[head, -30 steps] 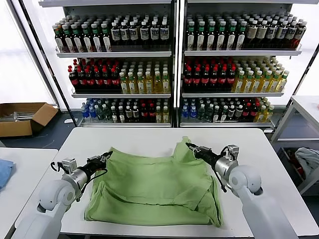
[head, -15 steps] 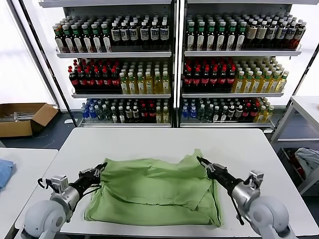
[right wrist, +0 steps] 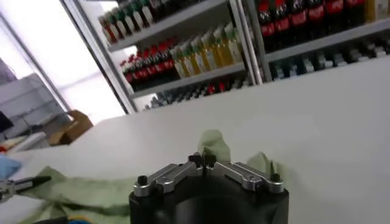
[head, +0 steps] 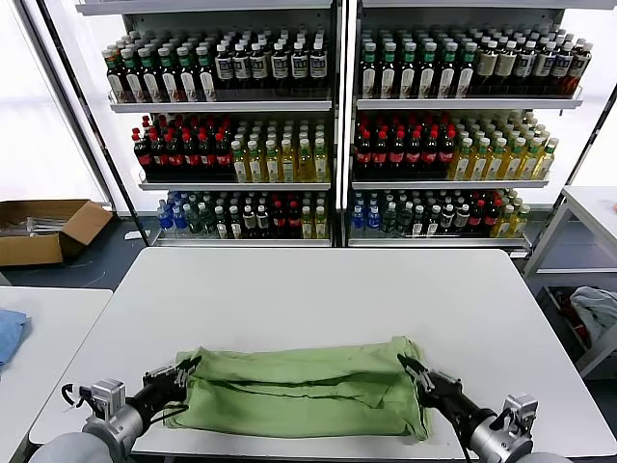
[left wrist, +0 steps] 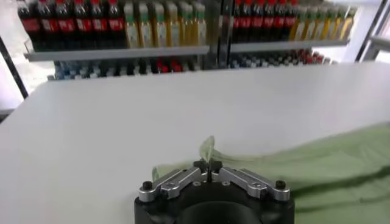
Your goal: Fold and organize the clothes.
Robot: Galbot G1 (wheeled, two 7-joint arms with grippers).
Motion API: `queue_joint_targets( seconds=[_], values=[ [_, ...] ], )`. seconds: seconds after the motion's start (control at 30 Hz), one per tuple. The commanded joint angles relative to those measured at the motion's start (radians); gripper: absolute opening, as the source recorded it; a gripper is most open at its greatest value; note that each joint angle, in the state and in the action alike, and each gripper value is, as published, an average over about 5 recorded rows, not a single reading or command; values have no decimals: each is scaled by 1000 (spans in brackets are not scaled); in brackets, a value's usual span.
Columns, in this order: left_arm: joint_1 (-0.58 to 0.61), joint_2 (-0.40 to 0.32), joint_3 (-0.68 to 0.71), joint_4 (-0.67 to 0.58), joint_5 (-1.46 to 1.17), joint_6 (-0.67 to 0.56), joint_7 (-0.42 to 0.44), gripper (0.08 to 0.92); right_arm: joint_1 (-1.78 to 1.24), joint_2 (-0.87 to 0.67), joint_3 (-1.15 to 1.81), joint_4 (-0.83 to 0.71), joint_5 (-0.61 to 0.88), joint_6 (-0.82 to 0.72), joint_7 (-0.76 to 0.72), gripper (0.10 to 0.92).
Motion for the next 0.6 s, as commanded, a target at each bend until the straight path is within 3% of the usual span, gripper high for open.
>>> queue_joint_targets(
  seconds=[0.03, 0.3, 0.6],
  values=[
    [81, -5, -27, -32, 134, 8, 6, 130, -96, 9, 25, 29, -117, 57, 30, 215],
    [83, -30, -139, -54, 88, 8, -52, 349, 12, 5, 227, -85, -154, 242, -14, 449],
    [85, -196, -64, -87, 53, -28, -228, 609, 68, 70, 333, -185, -128, 331, -20, 691]
  ],
)
